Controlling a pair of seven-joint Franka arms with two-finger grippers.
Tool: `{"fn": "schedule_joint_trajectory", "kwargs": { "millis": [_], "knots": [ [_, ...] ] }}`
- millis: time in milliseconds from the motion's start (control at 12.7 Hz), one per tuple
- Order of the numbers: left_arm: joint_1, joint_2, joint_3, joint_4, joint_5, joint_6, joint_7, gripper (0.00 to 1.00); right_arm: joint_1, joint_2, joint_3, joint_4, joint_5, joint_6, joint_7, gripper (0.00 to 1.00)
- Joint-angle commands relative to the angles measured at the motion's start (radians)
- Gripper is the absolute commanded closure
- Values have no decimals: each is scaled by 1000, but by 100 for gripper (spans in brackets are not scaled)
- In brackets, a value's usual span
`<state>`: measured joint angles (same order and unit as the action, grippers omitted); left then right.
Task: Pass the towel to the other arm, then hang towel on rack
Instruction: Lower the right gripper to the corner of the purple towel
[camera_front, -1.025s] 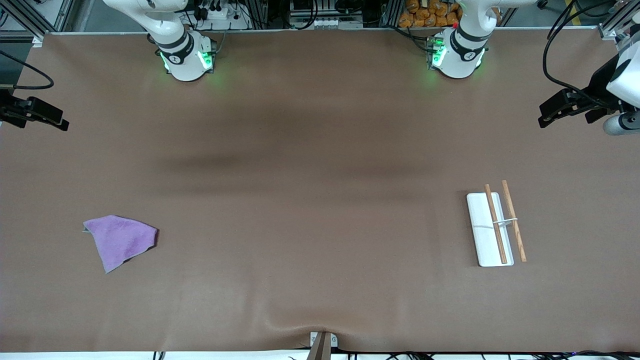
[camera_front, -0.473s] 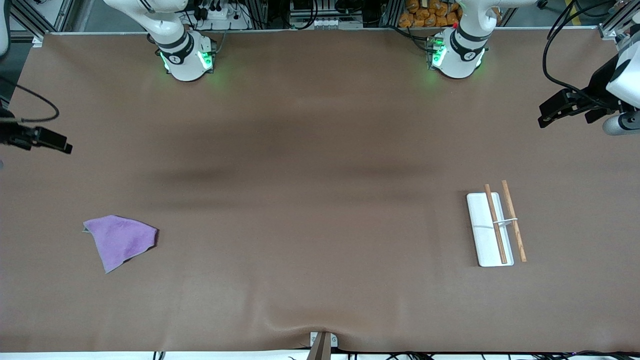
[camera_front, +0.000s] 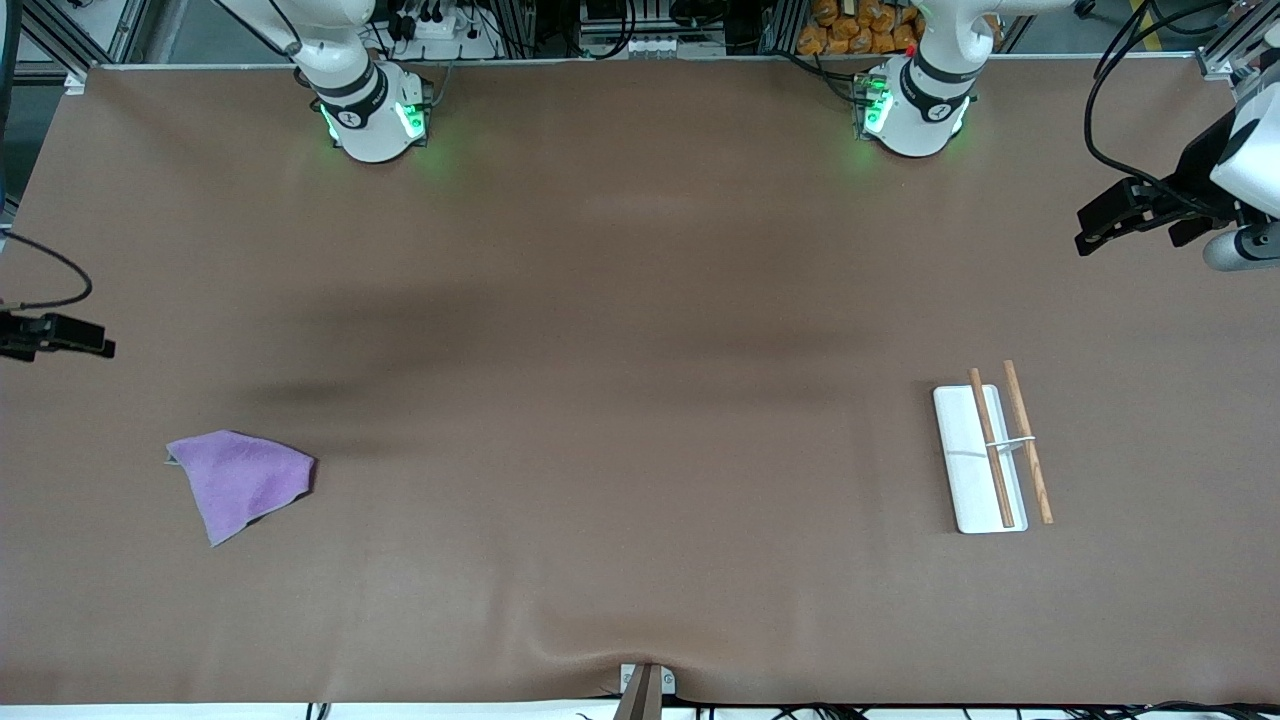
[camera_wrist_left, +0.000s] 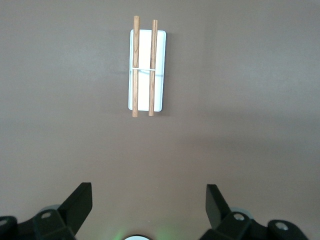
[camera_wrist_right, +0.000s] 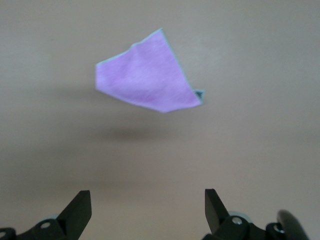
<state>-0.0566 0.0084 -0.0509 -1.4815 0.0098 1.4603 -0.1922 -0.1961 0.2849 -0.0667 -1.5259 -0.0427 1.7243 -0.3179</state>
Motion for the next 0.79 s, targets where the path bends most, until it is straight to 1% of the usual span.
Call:
{"fn": "schedule_joint_trajectory", "kwargs": {
  "millis": [0, 158, 473, 552, 710],
  "knots": [
    [-5, -5, -3, 4, 19, -12, 5, 0, -64, 112, 13, 55, -16, 85, -104, 0],
    [-6, -5, -3, 4, 19, -12, 5, 0, -109, 198, 13, 69, -13, 194, -228, 0],
    [-6, -5, -3, 4, 19, -12, 3, 0, -147, 350, 15, 70, 9, 374, -244, 0],
    [-6, -5, -3, 4, 19, -12, 5, 0, -157, 371, 15, 70, 33, 400, -245, 0],
    [-6, -5, -3, 4, 19, -12, 3, 0, -157, 399, 15, 66, 110, 403, -248, 0]
  ]
}}
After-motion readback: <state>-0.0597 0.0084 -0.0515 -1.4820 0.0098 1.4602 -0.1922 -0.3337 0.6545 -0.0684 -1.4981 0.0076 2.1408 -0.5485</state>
